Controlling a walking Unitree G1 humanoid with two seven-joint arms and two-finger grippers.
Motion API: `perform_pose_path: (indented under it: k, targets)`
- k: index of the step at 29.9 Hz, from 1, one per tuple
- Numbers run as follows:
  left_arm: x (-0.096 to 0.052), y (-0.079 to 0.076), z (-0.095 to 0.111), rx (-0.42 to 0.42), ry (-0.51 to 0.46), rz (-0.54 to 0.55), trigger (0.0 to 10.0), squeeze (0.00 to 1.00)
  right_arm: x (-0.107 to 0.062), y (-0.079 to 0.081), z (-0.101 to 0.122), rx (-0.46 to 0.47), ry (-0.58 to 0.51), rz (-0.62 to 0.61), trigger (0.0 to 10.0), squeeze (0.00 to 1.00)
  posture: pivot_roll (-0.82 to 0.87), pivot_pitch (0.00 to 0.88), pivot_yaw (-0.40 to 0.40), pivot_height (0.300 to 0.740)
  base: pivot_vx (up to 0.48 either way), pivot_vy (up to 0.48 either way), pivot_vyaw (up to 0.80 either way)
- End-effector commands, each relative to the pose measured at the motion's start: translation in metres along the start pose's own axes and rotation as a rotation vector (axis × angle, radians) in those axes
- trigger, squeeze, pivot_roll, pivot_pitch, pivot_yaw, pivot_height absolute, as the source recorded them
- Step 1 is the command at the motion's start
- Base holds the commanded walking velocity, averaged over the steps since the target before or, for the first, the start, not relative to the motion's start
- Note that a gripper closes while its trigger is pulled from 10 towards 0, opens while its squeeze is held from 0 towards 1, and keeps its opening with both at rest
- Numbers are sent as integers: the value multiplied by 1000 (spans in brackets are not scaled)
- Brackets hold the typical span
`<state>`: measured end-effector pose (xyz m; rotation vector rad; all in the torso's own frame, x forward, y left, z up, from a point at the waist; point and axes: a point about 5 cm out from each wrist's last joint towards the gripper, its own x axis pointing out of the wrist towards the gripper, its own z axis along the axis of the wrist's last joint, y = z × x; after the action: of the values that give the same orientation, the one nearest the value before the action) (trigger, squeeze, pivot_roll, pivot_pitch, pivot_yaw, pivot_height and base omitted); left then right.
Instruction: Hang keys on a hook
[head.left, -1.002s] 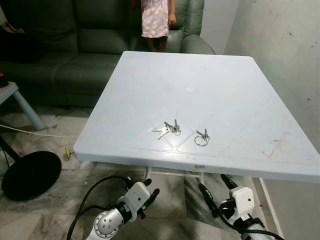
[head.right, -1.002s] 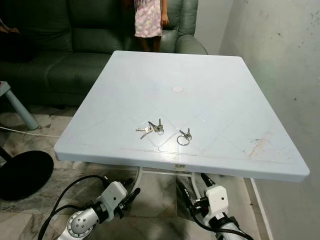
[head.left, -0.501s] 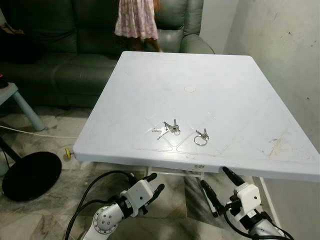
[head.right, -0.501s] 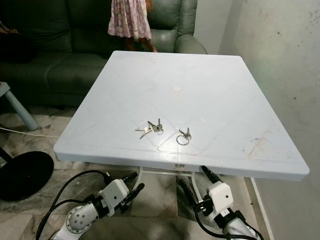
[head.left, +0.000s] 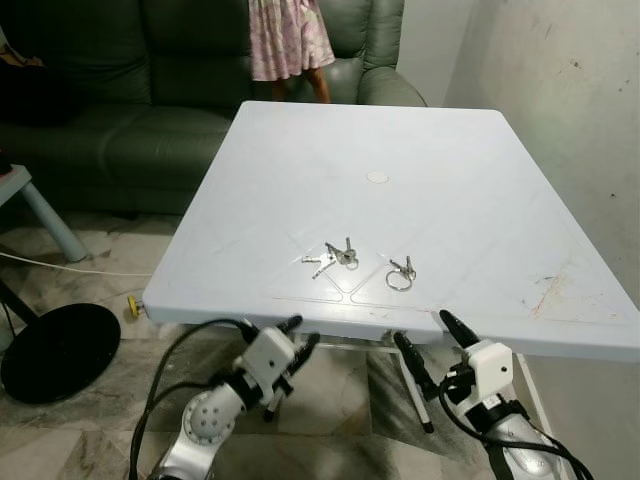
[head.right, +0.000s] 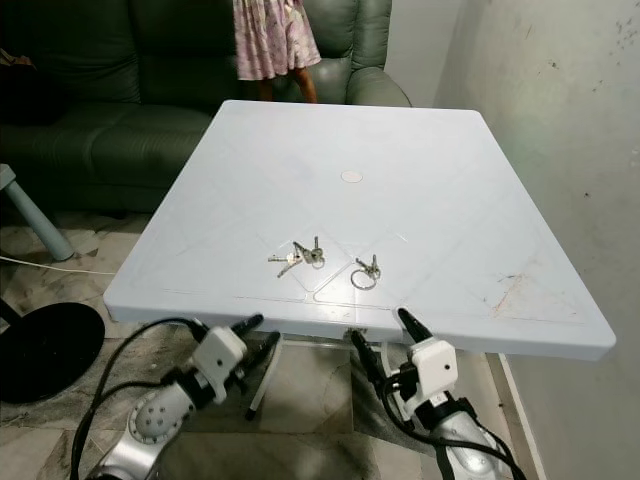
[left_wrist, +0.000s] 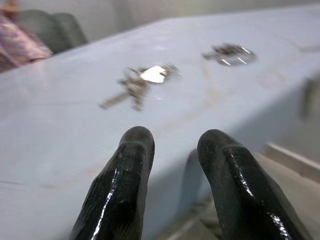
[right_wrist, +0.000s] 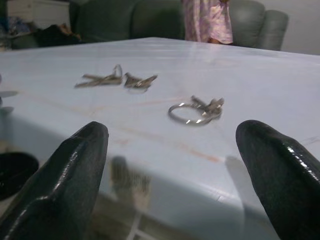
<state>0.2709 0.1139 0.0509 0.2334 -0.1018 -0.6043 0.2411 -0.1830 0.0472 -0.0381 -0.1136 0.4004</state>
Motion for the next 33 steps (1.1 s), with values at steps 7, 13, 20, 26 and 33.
perform_pose_path:
  k: [7,13,20,26,33]
  targets:
    - [9,12,26,-83,-88,109,10000,0,14,-8,18,25,-57,-49,10000,0,106,0,-31,736,0,0,0]
    - [6,26,32,-207,-101,249,10000,0,26,-9,26,67,-47,-98,10000,0,108,0,-35,736,0,0,0]
    - [0,51,27,-314,-48,434,10000,0,44,-15,27,67,48,-213,10000,0,115,0,-43,736,0,0,0]
    - [-6,67,26,-347,-18,495,10000,0,58,-21,34,52,87,-273,10000,0,117,0,-53,736,0,0,0]
    - [-1,64,36,-351,-28,447,10000,0,76,-25,50,32,93,-280,10000,0,121,0,-64,736,0,0,0]
